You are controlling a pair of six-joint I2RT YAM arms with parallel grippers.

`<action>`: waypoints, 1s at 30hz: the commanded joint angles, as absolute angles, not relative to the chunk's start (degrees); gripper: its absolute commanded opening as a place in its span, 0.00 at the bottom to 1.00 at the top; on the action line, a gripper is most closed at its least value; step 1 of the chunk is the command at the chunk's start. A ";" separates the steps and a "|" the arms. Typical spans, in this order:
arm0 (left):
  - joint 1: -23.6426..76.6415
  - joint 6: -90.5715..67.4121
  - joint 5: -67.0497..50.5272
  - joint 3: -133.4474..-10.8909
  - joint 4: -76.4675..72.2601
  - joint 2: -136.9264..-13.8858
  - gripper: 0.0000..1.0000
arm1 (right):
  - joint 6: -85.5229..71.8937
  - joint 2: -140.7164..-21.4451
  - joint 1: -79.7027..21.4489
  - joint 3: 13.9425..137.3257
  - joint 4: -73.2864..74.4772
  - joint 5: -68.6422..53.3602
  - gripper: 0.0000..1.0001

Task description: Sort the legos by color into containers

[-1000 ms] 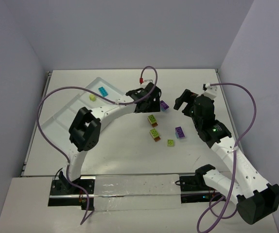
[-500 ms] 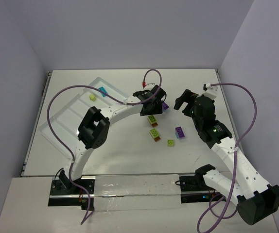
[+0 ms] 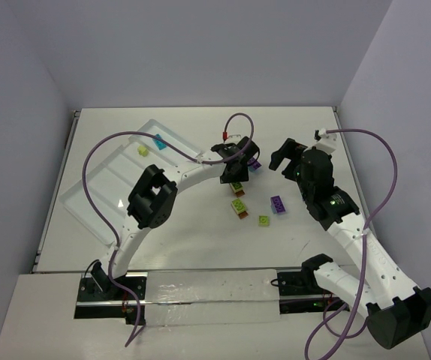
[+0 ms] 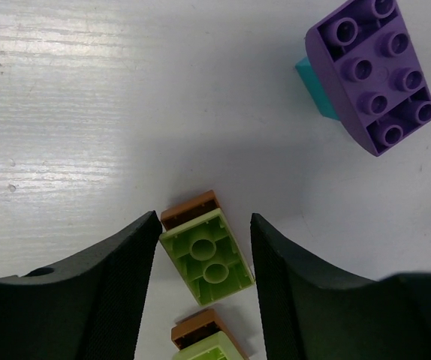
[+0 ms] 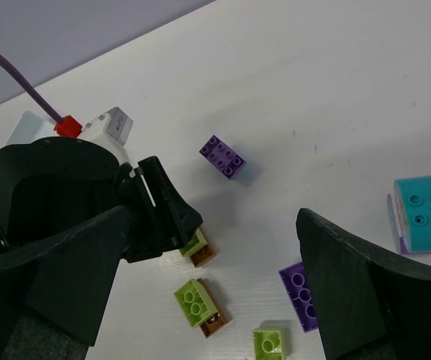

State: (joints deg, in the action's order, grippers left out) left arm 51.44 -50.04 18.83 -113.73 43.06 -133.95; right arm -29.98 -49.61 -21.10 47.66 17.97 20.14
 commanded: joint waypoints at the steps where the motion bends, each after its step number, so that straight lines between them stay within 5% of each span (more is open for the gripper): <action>1: 52.03 -50.54 19.50 -116.29 44.53 -133.60 0.58 | -29.61 -48.34 -20.92 48.60 16.98 20.57 1.00; 6: 52.12 -49.75 19.34 -115.19 44.85 -131.80 0.83 | -29.88 -48.31 -20.89 48.31 16.87 20.16 1.00; 10: 52.64 -50.72 18.64 -113.05 44.76 -129.81 0.87 | -30.05 -48.33 -20.92 48.08 16.95 20.04 1.00; 23: 53.62 -56.34 19.16 -116.02 48.07 -131.22 0.66 | -29.71 -48.16 -20.92 48.08 17.32 20.04 1.00; 30: 53.70 -56.46 20.00 -115.47 48.29 -130.71 0.44 | -30.11 -48.13 -20.92 48.02 17.30 19.58 1.00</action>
